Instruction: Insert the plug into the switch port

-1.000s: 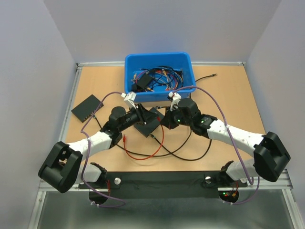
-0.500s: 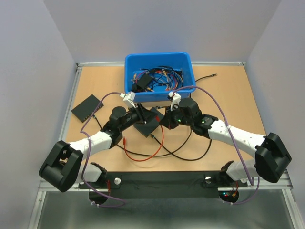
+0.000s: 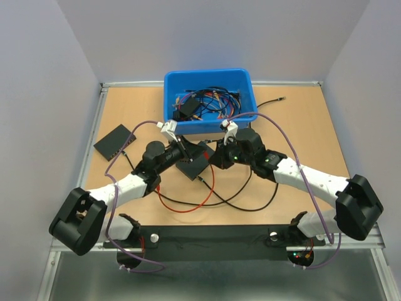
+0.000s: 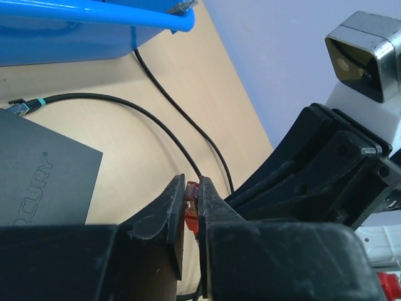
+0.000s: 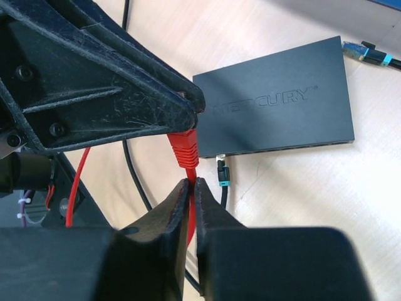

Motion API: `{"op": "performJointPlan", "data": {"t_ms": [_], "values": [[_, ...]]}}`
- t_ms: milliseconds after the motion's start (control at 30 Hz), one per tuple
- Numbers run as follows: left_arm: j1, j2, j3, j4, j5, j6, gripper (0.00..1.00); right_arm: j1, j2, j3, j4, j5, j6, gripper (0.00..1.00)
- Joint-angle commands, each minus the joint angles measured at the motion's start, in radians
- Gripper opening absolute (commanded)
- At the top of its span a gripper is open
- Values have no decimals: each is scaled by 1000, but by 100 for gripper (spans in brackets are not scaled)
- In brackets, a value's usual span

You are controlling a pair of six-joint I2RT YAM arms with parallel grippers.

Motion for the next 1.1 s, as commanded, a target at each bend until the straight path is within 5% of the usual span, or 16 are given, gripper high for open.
{"op": "performJointPlan", "data": {"t_ms": [0, 100, 200, 467, 1067], "values": [[-11, -84, -24, 25, -36, -42, 0, 4, -35, 2, 52, 20, 2, 26], [-12, -118, -21, -67, -79, -59, 0, 4, -37, 10, 41, 36, -12, 51], [-14, -161, -10, -185, -142, -83, 0, 6, -31, 27, 14, 55, -30, 60], [-15, -199, 67, -465, -263, -183, 0, 6, -28, 68, -49, 73, -46, 61], [-18, -216, 90, -509, -236, -237, 0, 93, 87, 183, -69, 73, -67, 48]]}}
